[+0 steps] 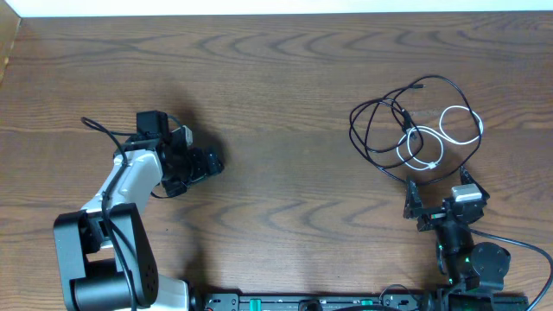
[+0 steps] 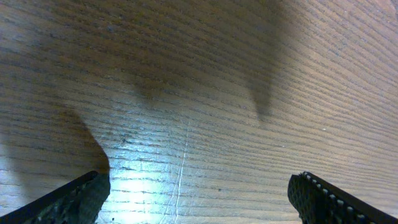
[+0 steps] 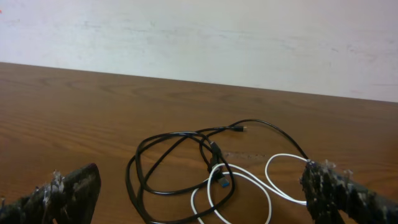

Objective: Untangle cables

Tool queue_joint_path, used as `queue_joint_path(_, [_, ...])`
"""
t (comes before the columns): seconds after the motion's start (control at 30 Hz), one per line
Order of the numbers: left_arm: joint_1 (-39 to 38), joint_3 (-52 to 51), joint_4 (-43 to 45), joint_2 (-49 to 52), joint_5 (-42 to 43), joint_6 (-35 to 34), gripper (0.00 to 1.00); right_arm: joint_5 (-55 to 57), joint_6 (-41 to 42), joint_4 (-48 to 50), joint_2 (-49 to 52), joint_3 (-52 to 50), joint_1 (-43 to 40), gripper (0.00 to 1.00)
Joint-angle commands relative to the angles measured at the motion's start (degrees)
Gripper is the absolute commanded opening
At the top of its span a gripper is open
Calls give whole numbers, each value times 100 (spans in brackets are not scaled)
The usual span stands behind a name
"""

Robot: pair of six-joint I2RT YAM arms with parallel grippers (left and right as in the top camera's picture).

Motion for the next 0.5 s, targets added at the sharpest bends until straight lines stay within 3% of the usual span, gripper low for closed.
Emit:
queue_joint_path(0.0, [24, -22, -15, 33, -55, 76, 97, 2, 13, -9, -42, -20, -35, 99])
queue_joint_path(0.33, [24, -22, 9, 33, -221, 79, 96, 2, 13, -9, -42, -20, -35, 99])
queue_joint_path(0.47, [24, -22, 46, 33, -791, 76, 96, 2, 13, -9, -39, -20, -35, 99])
